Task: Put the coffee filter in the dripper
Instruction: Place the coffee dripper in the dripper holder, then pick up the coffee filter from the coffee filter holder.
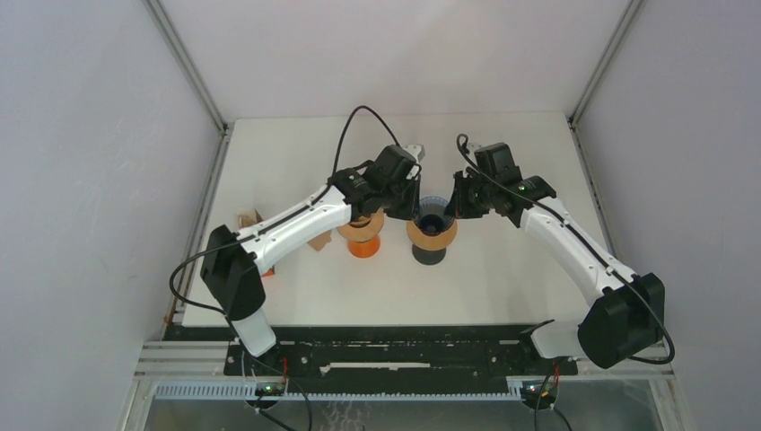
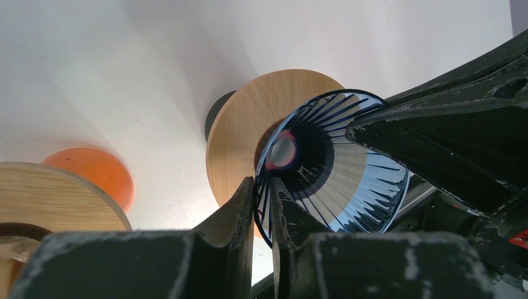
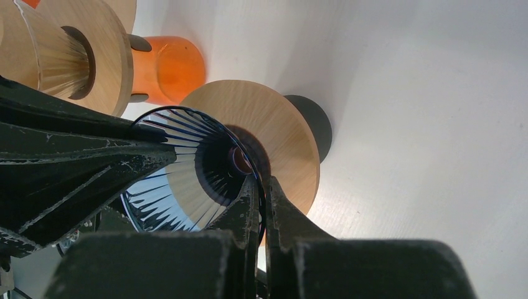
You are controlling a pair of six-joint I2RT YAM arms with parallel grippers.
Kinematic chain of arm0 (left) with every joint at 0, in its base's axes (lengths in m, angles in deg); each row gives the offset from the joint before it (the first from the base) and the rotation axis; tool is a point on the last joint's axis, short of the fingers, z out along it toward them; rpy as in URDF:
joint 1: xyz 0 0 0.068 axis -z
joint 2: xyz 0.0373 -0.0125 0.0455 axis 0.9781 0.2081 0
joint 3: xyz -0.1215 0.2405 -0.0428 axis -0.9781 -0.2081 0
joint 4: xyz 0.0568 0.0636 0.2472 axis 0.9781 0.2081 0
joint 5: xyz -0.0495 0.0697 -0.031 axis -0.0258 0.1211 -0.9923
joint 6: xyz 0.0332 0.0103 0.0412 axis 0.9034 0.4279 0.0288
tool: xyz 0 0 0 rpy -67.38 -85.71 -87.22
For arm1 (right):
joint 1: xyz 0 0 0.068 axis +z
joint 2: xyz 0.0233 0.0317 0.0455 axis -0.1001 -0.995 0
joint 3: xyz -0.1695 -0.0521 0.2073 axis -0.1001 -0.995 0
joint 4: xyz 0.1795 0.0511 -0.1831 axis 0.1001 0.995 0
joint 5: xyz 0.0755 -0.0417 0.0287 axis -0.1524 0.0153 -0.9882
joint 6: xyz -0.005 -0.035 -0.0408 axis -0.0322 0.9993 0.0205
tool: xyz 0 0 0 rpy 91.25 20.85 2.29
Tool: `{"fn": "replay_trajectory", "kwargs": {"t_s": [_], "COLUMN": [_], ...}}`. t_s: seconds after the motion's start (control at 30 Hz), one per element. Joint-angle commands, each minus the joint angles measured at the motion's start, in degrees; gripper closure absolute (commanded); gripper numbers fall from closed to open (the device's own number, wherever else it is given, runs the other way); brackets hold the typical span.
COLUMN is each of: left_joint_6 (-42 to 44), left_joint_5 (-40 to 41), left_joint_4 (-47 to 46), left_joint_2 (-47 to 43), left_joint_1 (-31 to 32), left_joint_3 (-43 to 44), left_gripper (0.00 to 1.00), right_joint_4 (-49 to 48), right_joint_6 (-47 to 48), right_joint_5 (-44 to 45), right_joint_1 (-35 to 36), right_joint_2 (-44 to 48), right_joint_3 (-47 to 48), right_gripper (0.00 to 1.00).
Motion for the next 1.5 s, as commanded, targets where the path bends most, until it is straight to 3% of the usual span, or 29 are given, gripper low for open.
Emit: {"fn": "replay_trajectory", "kwargs": {"t_s": [0.0, 0.3, 1.0, 1.23, 1.47], "left_joint_6": [4.1, 4.1, 4.6, 4.7, 4.2], "left_joint_5": [2.0, 2.6, 3.8, 6.8, 14.0], "left_joint_4": [5.3, 4.7, 5.1, 3.4, 2.9], "left_joint_2": [2.7, -0.1, -6.6, -14.8, -25.6], "left_joint_1": [-0.6, -0.6, -0.9, -1.1, -2.9], "left_joint_3": [0.2, 2.0, 6.6, 2.3, -5.6], "left_gripper": [0.82, 0.68, 0.36, 0.22, 0.15], "right_joint_4": [2.8, 2.5, 1.8, 1.2, 0.6], "right_joint_6": [2.1, 2.0, 1.0, 1.8, 3.1], "right_joint_5": [3.6, 1.9, -0.8, -0.8, 1.5], "right_joint_1": [1.2, 1.1, 0.9, 1.0, 0.9], "right_joint_2": [-2.7, -0.3, 5.7, 11.7, 18.5], "right_joint_3": [-1.8, 0.0, 4.9, 4.8, 1.4], "right_gripper": [0.98, 0.78, 0.53, 0.43, 0.36]}}
